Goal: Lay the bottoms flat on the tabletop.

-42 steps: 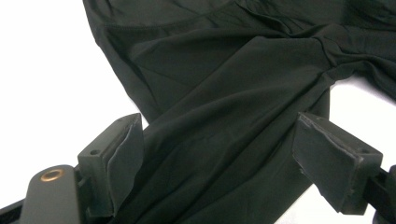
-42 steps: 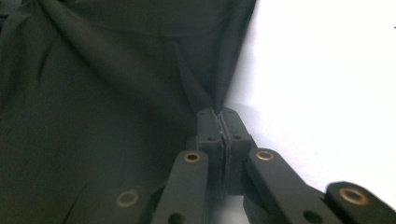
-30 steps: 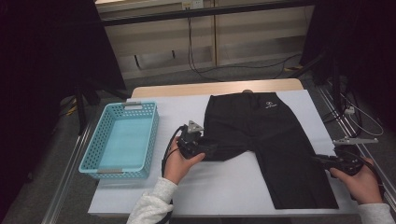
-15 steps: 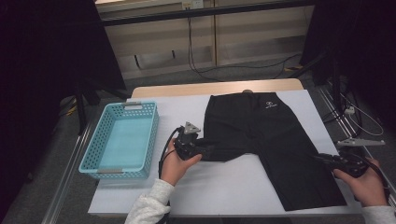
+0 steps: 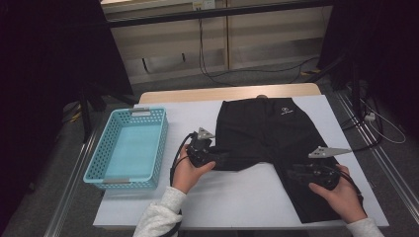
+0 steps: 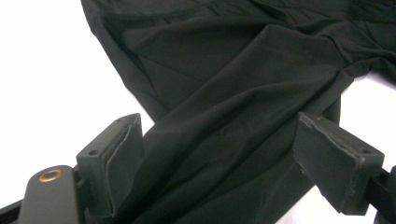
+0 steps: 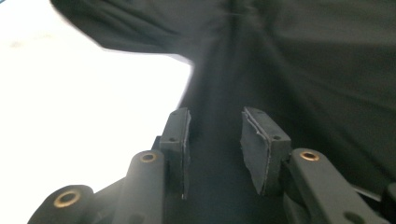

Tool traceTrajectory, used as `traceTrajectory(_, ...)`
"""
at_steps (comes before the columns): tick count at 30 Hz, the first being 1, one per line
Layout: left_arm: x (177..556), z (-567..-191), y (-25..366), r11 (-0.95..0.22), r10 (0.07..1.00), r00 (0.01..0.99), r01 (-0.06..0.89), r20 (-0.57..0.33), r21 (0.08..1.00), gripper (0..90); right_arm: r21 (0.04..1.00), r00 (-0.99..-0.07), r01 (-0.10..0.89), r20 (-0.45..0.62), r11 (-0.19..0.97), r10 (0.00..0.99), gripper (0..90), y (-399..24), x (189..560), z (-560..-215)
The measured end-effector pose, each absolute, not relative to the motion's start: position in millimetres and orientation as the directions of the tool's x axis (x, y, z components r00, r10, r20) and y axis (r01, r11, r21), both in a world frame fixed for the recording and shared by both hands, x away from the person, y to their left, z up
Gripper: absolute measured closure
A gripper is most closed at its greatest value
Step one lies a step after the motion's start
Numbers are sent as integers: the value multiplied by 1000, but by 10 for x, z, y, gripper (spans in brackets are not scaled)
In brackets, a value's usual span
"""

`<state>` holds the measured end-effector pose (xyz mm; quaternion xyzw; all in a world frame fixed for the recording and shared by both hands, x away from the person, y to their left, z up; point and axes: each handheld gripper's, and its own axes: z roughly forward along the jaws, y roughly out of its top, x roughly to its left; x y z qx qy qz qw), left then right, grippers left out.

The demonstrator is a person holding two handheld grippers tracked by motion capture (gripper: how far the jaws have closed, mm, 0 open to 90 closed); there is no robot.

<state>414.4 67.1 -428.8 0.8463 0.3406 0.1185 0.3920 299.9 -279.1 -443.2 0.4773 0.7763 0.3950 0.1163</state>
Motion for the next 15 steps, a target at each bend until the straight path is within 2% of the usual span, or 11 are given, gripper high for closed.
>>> traceTrajectory(3, 4158, -4275, 672, -454, 669, 740, 481, -70, 749, 170, 715, -540, 649, 194, 259, 819, 647, -2630, 3032, -4465)
traceTrajectory(5, 4156, -4269, 684, -449, 673, 736, 486, -75, 750, 170, 707, -549, 643, 157, 295, 821, 672, -2532, 3058, -4489)
traceTrajectory(9, 4165, -4257, 722, -443, 679, 731, 490, -76, 751, 169, 696, -571, 632, 120, 341, 812, 791, -2454, 3072, -4559)
traceTrajectory(12, 4188, -4246, 756, -427, 689, 720, 497, -84, 755, 169, 687, -559, 644, 122, 337, 820, 874, -2486, 3068, -4554)
traceTrajectory(15, 4202, -4221, 801, -415, 697, 712, 500, -87, 760, 168, 677, -565, 658, 155, 329, 811, 886, -2523, 3044, -4547)
